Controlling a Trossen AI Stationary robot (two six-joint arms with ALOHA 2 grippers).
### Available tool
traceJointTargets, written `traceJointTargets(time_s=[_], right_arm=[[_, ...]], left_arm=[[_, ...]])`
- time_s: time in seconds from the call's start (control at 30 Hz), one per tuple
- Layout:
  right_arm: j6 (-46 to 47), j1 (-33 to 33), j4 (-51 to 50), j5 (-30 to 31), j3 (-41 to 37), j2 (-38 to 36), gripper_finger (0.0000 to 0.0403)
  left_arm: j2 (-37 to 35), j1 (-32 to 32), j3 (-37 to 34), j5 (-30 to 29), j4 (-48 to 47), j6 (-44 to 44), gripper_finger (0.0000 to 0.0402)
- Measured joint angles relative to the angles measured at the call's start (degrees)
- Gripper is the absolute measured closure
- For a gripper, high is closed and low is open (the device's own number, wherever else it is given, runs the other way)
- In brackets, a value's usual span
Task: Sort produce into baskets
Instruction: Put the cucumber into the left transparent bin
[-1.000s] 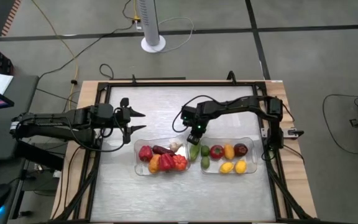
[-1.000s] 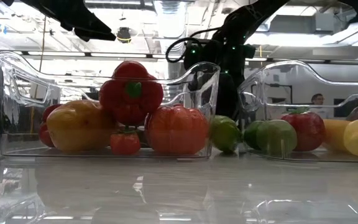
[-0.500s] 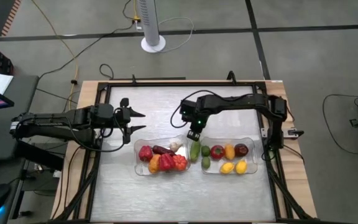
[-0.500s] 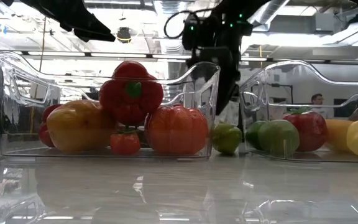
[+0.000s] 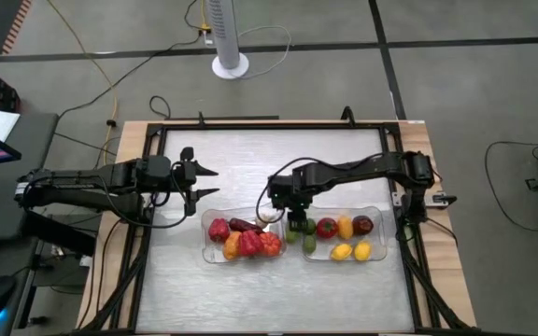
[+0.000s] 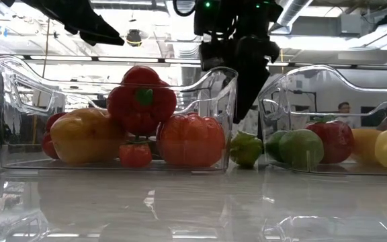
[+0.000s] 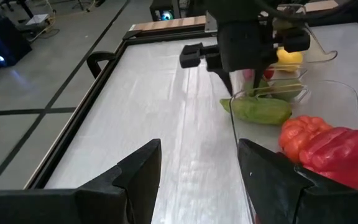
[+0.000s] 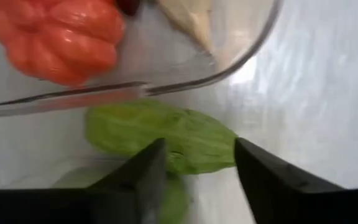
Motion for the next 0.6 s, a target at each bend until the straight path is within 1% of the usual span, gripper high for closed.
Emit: traceJointTargets(time_s=[0.07,0.13,0.23,0.33,0.5,0.6], right_arm=[[-0.6,0.6,0.0,1.5,0.0,0.0,0.0167],[-1.8,1.0,0.2,1.7,0.0,0.0,0.0134],[-4.0,2.3,0.2,1.6,0.0,0.0,0.0104],[-7.7,4.1,0.3,1.6,0.0,0.0,0.0097],[-17.0,7.1,1.8,1.6,0.0,0.0,0.0104],[-22.3,8.6,1.8,3.8,0.0,0.0,0.0109]], left_arm=[[0.0,0.0,0.0,0.0,0.1,-0.4,0.0201],[0.0,0.0,0.0,0.0,0.1,-0.5,0.0201],[0.0,0.0,0.0,0.0,0.1,-0.4,0.0201],[0.0,0.0,0.0,0.0,0.1,-0.4,0.0201],[0.0,0.0,0.0,0.0,0.1,0.0,0.0201],[0.0,0.0,0.0,0.0,0.1,-0.1,0.0201]])
